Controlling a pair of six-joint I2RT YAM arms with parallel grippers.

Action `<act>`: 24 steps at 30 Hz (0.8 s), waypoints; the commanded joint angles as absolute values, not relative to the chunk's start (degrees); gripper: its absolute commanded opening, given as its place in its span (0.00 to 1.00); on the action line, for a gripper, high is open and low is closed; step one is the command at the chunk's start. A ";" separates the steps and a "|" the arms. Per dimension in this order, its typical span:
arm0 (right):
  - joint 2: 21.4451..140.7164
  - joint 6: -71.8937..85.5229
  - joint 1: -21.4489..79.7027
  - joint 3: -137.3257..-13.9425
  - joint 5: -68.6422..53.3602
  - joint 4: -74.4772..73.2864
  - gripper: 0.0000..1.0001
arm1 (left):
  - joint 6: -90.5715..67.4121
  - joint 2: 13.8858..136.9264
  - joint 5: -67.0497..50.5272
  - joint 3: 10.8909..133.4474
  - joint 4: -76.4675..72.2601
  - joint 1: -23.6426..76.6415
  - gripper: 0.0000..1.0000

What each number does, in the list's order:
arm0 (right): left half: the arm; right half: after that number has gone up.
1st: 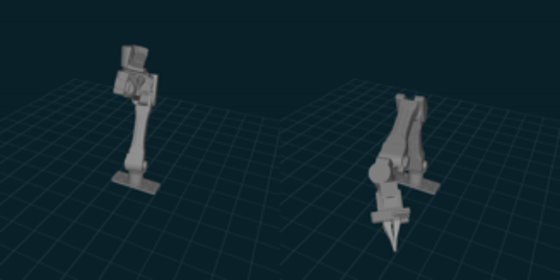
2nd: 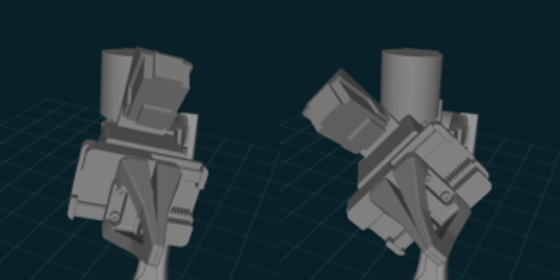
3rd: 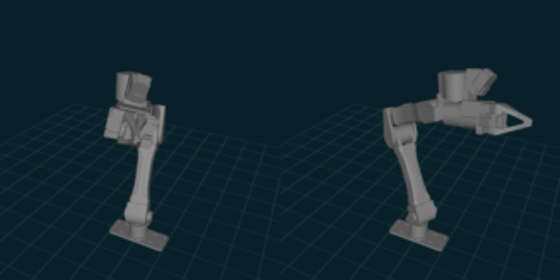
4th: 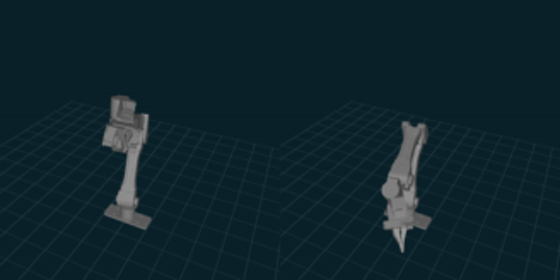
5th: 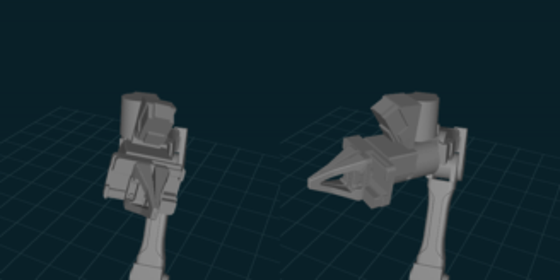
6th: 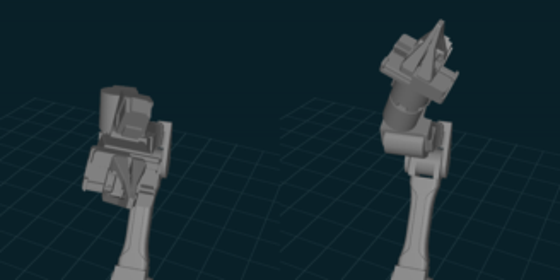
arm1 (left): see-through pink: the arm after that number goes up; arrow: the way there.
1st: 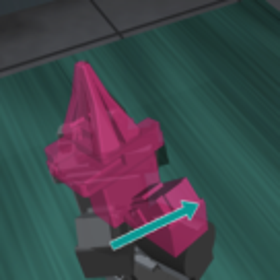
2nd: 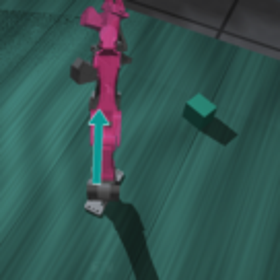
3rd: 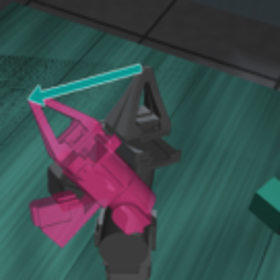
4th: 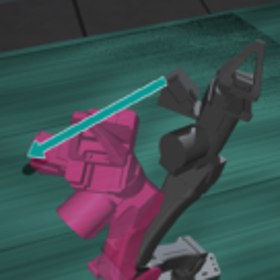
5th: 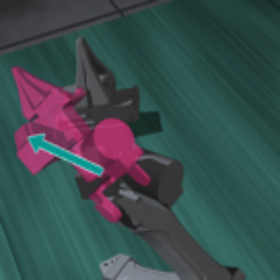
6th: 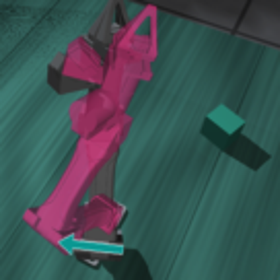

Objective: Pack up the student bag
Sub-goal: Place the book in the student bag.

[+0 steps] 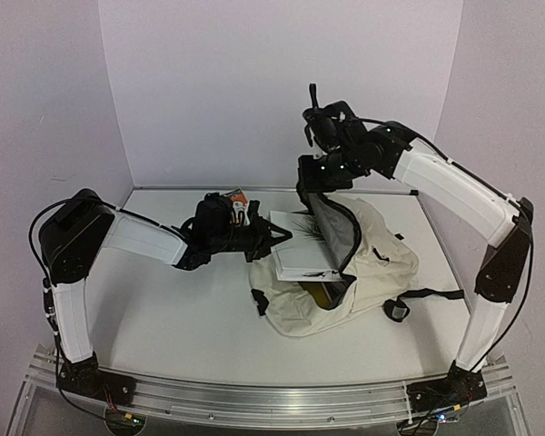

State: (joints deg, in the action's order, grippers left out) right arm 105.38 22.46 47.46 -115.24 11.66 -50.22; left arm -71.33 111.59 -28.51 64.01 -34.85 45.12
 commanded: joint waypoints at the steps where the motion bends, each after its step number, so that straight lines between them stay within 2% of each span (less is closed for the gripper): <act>1: 106.24 25.02 51.07 -122.08 14.56 -27.65 0.00 | -69.07 110.73 -26.72 65.18 -33.73 47.01 0.17; 6: 108.90 24.95 51.42 -123.56 18.21 -24.89 0.00 | -69.22 111.70 -27.37 65.05 -31.18 47.93 0.23; 16: 107.49 22.78 51.37 -119.84 23.95 -24.26 0.00 | -60.56 100.76 -22.10 60.40 -13.23 47.94 0.64; 18: 107.07 22.56 51.33 -119.14 24.17 -24.18 0.00 | -59.78 99.68 -21.38 60.26 -10.82 48.01 0.66; 21: 106.42 22.12 51.33 -118.20 24.88 -24.08 0.00 | -58.82 98.15 -20.40 59.94 -6.60 47.99 0.76; 24: 106.11 21.82 51.33 -117.80 25.46 -23.93 0.00 | -58.36 97.23 -20.37 59.60 -4.17 47.99 0.78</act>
State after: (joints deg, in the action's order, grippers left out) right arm 111.44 22.98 50.94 -116.46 20.71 -35.20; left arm -61.06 100.27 -22.04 60.18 -9.76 47.86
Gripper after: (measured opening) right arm 0.012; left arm 0.774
